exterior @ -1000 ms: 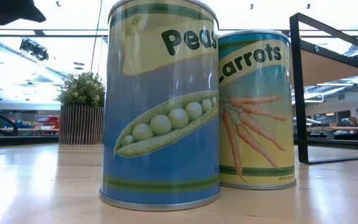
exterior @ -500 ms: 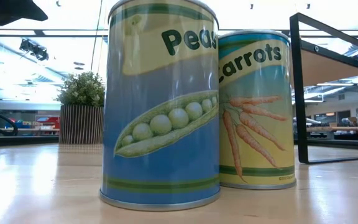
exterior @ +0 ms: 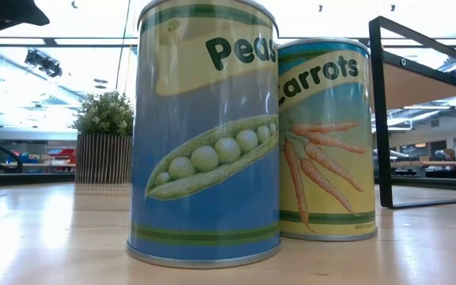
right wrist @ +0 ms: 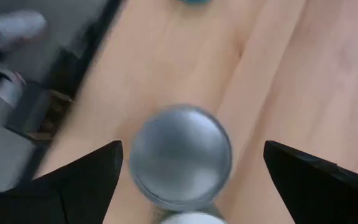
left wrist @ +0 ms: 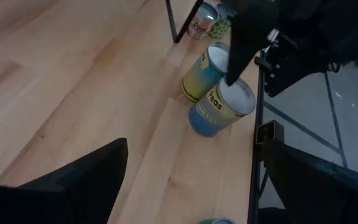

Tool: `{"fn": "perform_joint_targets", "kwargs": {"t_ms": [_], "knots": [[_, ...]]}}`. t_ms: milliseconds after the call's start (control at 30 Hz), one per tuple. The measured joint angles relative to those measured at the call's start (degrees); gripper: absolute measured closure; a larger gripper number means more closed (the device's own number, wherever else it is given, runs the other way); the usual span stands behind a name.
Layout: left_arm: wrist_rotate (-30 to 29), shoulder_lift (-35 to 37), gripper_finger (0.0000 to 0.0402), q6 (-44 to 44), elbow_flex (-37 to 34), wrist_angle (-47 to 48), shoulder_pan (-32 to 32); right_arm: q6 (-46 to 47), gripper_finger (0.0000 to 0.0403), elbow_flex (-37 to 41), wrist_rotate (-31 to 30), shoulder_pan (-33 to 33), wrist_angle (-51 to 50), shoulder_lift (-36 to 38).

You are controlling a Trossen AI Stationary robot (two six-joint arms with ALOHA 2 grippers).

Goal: Pick and place cans onto a shelf
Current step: Put the canned peas on the shelf

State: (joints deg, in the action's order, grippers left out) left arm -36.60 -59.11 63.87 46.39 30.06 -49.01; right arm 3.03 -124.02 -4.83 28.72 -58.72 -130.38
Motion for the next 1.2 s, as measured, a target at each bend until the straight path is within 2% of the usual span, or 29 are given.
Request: {"fn": "perform_joint_targets", "kwargs": {"t_ms": [200, 567, 667, 767, 900, 1067, 1200], "knots": [[0.02, 0.00, 0.0027, -0.02, 0.00, 1.32, 0.04, -0.86, 0.0006, 0.17, 2.20, -0.18, 0.72, -1.08], [0.00, 0.00, 0.0027, -0.04, 0.00, 2.12, 0.04, -2.37, 0.0008, 0.23, 1.75, -0.84, 0.44, -3.88], [0.00, 0.00, 0.0027, -0.06, 0.00, 2.87, 0.04, -2.69, 0.0020, 0.14, 2.72, -0.84, 1.00, -4.53], [0.00, 0.00, 0.0027, -0.06, 0.02, 2.99, 0.04, -2.65, 0.0048, 0.25, 2.90, -0.90, -0.45, -5.35], [0.02, 0.00, 0.0027, -0.06, 0.02, 3.57, 0.02, 0.14, 0.0088, 0.25, 3.28, -1.18, -0.30, -5.58], [0.00, 0.00, 0.0027, 0.31, 0.02, 5.40, 0.03, 5.62, 0.0090, -1.18, 3.21, -2.29, -0.09, -5.27], [0.00, 0.00, 0.0027, 1.97, 0.02, 7.80, 0.04, 11.95, 0.0077, -5.98, 0.04, -4.06, -2.31, -4.40]]}}
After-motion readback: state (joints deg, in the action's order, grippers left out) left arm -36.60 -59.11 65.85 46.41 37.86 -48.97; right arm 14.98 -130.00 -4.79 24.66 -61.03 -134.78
